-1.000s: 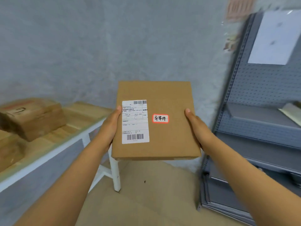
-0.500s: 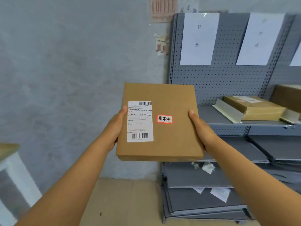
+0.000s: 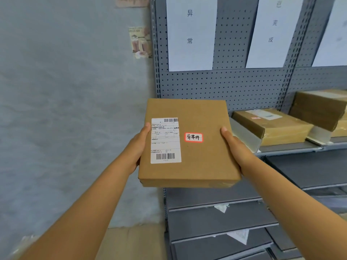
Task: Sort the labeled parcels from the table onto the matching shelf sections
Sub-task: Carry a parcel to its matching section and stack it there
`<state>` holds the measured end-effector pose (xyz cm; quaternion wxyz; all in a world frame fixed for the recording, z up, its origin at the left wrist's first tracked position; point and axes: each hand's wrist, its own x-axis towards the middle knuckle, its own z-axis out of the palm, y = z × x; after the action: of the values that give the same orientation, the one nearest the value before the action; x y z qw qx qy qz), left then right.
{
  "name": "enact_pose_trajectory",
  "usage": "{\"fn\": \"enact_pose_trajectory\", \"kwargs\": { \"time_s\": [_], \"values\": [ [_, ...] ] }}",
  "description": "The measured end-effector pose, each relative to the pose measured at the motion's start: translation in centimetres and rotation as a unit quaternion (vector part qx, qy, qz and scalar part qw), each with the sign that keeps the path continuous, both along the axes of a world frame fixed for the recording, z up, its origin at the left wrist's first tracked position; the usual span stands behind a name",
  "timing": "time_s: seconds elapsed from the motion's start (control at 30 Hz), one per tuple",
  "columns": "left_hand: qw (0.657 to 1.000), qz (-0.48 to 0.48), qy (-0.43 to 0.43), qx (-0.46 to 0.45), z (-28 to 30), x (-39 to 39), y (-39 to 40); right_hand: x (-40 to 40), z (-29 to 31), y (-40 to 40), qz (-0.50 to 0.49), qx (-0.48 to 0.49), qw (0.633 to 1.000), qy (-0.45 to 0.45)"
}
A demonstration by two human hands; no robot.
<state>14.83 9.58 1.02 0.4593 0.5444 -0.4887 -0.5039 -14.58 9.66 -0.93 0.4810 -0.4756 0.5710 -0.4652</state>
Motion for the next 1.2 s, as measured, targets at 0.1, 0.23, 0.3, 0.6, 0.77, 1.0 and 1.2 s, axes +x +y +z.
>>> {"fn": "enact_pose_trajectory", "kwargs": {
  "time_s": [0.1, 0.23, 0.3, 0.6, 0.77, 1.0, 1.2],
  "values": [
    [1.000, 0.015, 0.019, 0.010, -0.5, -2.7, -4.0, -2.3, 0.1, -4.7, 0.011, 0.011, 1.000, 0.002],
    [0.998, 0.042, 0.030, 0.019, -0.9, -6.0, -8.6, -5.2, 0.5, -11.0, 0.026, 0.043, 0.999, -0.006],
    [0.997, 0.066, 0.024, 0.025, -1.4, -7.1, -10.5, -6.0, 0.2, -13.9, 0.040, 0.068, 0.997, -0.009],
    [0.986, 0.136, 0.033, 0.092, -3.8, -8.5, -17.6, -6.4, -2.8, -22.9, 0.051, 0.143, 0.988, 0.035],
    [0.983, 0.133, 0.028, 0.124, -4.6, -9.1, -21.1, -6.9, -3.2, -25.8, 0.032, 0.143, 0.986, 0.084],
    [0.980, 0.115, 0.040, 0.156, -6.0, -8.7, -24.6, -7.0, -3.8, -29.1, 0.041, 0.147, 0.978, 0.141],
    [0.984, 0.118, 0.038, 0.131, -7.5, -8.4, -26.0, -7.4, -3.7, -30.1, 0.040, 0.163, 0.976, 0.140]
  ]
}}
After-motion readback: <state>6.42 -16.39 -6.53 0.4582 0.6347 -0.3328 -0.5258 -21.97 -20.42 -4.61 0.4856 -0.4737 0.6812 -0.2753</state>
